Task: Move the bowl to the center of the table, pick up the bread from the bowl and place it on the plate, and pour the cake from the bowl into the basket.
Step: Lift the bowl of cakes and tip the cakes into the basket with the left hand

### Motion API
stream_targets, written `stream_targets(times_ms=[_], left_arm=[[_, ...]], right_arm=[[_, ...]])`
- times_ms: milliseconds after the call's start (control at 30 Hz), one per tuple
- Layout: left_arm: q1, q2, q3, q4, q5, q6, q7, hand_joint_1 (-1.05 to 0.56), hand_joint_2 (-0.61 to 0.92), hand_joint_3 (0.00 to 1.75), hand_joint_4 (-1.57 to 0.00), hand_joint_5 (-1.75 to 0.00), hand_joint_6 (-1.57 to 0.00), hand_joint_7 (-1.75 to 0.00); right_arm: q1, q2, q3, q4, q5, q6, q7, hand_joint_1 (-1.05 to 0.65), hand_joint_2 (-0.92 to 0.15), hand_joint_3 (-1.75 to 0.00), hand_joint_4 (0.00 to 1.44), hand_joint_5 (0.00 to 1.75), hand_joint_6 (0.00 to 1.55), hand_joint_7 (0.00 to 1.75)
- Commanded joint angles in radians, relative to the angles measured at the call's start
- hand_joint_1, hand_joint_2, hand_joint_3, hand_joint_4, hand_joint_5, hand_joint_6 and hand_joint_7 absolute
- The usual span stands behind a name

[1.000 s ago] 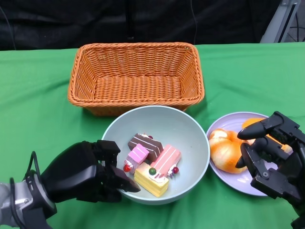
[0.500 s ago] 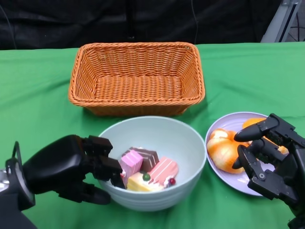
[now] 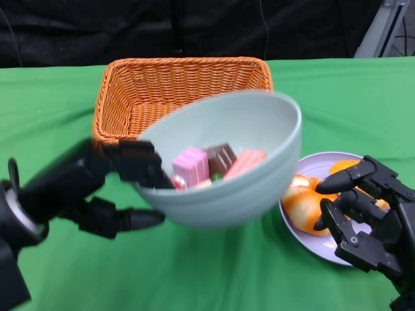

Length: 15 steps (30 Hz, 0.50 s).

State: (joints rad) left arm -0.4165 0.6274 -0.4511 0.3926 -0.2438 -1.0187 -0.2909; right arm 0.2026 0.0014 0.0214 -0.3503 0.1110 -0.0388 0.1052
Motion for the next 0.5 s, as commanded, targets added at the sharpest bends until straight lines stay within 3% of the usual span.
stream_targets(times_ms=[33,300,500], left_arm=[[-0.014,-0.044,0.078,-0.027,-0.055,0.079,-0.077,-0.05,0.6,1.08,-0.68,-1.74,-0.77,-1.28],[-0.123,-0.202,0.212,0.111,0.067,0.136,-0.135,-0.06,0.7,0.9,-0.69,-1.72,-0.71,-1.38],[-0.278,-0.339,0.261,0.338,0.186,0.154,-0.091,-0.1,0.67,0.97,-0.72,-1.72,-0.67,-1.45]], right_arm=[[0.006,-0.007,-0.008,0.009,0.006,-0.015,0.004,-0.05,-0.73,-0.73,0.63,1.56,0.59,1.29],[0.009,-0.017,-0.005,0.022,-0.026,-0.03,0.002,-0.05,-0.75,-0.68,0.63,1.57,0.58,1.31],[0.001,-0.017,0.002,0.08,-0.096,-0.1,-0.018,-0.03,-0.76,-0.65,0.65,1.55,0.6,1.32]])
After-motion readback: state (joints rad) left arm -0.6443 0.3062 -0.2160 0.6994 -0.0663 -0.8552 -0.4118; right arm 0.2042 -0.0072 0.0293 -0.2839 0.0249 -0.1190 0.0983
